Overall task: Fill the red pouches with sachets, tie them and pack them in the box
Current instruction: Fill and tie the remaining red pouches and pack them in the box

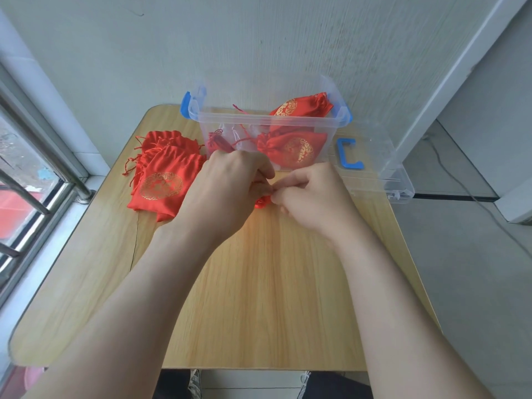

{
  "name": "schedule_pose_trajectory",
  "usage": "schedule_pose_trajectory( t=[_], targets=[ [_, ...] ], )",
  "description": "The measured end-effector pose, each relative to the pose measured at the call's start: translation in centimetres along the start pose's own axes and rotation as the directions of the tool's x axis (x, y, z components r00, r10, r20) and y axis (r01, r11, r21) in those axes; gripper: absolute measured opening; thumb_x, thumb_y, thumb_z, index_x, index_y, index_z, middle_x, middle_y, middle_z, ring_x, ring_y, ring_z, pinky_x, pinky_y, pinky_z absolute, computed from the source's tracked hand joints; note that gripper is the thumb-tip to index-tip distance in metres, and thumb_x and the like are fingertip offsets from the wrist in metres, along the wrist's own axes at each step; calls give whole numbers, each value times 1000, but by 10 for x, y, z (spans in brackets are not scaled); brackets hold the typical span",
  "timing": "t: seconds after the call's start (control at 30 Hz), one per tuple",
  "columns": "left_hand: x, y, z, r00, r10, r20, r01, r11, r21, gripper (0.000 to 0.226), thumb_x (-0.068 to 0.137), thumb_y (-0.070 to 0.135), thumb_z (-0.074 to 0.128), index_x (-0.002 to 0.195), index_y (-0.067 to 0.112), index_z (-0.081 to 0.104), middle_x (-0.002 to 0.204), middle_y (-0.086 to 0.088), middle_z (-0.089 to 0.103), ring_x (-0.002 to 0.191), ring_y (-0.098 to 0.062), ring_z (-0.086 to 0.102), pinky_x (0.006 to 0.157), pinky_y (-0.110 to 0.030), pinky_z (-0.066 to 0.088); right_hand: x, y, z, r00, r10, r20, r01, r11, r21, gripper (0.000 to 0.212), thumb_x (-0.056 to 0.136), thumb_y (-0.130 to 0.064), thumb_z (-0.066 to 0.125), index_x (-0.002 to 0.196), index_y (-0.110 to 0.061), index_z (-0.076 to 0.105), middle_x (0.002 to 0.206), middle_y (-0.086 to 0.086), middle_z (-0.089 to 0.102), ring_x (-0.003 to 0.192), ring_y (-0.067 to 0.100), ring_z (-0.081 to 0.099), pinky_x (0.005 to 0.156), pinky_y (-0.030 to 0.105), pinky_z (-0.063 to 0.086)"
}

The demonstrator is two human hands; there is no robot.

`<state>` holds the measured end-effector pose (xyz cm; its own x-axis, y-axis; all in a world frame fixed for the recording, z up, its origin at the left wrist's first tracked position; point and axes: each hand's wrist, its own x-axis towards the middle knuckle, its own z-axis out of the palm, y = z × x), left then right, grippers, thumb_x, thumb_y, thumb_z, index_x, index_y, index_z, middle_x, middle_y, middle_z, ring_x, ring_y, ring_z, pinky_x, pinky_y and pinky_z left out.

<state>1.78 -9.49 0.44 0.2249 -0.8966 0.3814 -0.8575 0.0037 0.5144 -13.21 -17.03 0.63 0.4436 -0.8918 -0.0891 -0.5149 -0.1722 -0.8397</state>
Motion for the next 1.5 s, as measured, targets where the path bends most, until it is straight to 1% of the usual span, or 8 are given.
schedule_pose_trajectory(
  t=[0.1,0.3,0.43,0.57,0.7,0.83,1.33,1.5],
  targets=[
    [-1,1,1,999,36,41,-36,999,-9,24,90,2,73,107,18,75,91,8,80,90,-10,77,87,-38,60,1,0,-3,995,85,56,-90,991,103,13,76,-17,72,80,-11,83,74,10,77,68,18,66,69,40,57],
    [-2,1,-1,997,81,12,-79,993,-86,26,87,1,70,106,19,65,91,9,76,85,-9,74,79,-39,61,4,-1,-5,966,209,152,-250,903,349,20,81,-5,66,90,11,74,68,10,67,61,18,63,57,31,45],
    [-2,3,-2,997,55,-60,-64,986,-154,21,87,2,74,101,15,63,89,10,73,81,-4,71,73,-24,58,2,-5,-3,940,255,226,-338,779,528,6,84,-2,65,88,-3,70,70,9,60,51,14,58,50,25,40],
    [1,2,-5,991,-47,-124,25,985,-171,14,84,8,83,90,16,73,80,18,72,80,3,71,74,-10,54,3,-9,-5,919,262,293,-392,666,635,12,90,-1,62,81,-7,69,65,5,57,48,12,56,48,22,40],
    [0,6,-4,991,-96,-90,74,973,-220,19,87,8,83,96,17,68,80,14,78,75,5,74,79,-24,60,2,-11,-7,899,282,334,-437,612,660,12,91,0,61,82,-5,68,65,5,57,47,11,57,46,19,40],
    [-1,6,-5,990,-123,-67,100,958,-268,17,88,4,78,87,16,68,81,19,77,75,7,74,79,-22,61,2,-11,-9,891,285,353,-453,559,694,13,90,0,62,80,-5,69,66,6,58,48,12,57,47,20,40],
    [-1,3,-5,1000,-12,-6,10,971,-237,4,93,12,79,90,15,81,79,11,79,73,1,75,76,-29,62,3,-7,-10,913,305,271,-408,670,620,6,85,0,68,86,-5,71,69,6,62,51,12,58,47,21,43],
    [-2,2,-4,995,97,6,-95,989,-111,11,91,9,74,84,15,78,73,13,74,72,-2,71,71,-13,52,3,-5,-7,924,315,217,-383,742,551,10,82,0,69,91,-2,73,75,12,65,55,15,59,47,21,44]
  ],
)
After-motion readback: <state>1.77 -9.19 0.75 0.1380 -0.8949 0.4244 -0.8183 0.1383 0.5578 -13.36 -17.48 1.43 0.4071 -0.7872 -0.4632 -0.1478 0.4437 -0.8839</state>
